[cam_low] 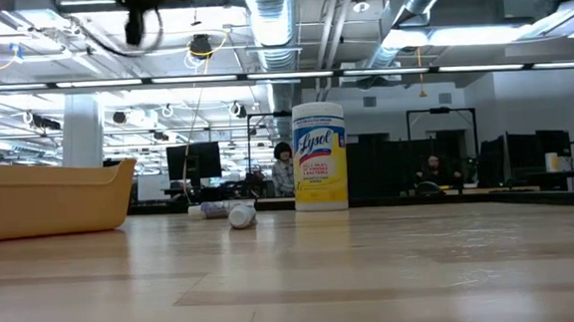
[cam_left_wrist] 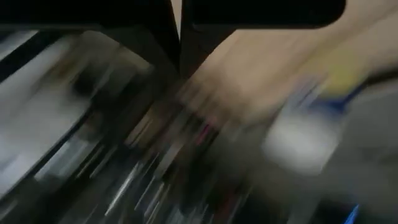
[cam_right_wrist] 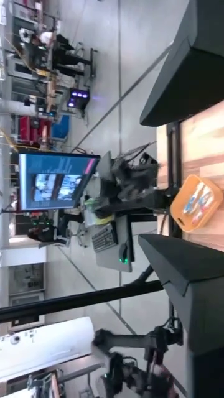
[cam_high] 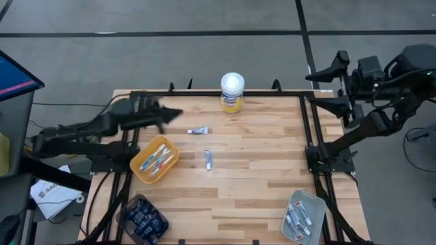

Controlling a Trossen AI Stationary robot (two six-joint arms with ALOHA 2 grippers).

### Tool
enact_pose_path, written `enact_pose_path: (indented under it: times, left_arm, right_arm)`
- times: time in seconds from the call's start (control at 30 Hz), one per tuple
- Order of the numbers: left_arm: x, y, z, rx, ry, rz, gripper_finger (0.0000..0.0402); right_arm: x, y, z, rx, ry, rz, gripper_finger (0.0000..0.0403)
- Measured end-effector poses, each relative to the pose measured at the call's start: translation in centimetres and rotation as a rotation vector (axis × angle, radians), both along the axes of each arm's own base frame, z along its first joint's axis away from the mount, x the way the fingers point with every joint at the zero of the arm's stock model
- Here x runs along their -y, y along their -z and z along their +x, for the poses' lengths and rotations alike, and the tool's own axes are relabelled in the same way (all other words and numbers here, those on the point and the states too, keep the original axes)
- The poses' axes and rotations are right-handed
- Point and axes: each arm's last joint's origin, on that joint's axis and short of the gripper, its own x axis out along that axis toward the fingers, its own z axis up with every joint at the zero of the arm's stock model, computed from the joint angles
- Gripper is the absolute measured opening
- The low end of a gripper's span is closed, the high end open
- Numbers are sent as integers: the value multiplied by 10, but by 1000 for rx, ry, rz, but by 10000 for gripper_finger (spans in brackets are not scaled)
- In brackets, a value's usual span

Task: Pick & Place Travel size toiletries
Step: Put the white toothpaste into the white bin

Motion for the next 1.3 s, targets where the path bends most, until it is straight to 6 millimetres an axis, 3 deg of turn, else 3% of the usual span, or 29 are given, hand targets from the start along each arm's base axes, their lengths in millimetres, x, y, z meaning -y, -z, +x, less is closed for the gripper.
enact_pose_path:
  times: [0.1,0.2,0.4,0.53,0.73,1.07,1.3]
  left_arm:
    - [-15,16,27,-437,39,9,7]
    - [-24,36,46,-717,123,73,29]
    - [-34,90,77,-1039,278,142,127]
    - [-41,119,90,-1193,232,166,202]
    - [-55,147,99,-1309,260,196,249]
    - [-76,166,103,-1306,274,172,231]
    - [-78,186,107,-1332,343,110,230]
  right_arm:
    - [-1,3,1,-29,-9,12,290]
    - [-3,6,0,-60,-26,33,290]
    - [-9,11,3,-108,-63,64,290]
    - [-11,11,3,-115,-83,80,290]
    - [-12,11,3,-116,-87,87,290]
    - [-12,11,2,-115,-87,88,290]
    - [-12,12,2,-120,-87,86,290]
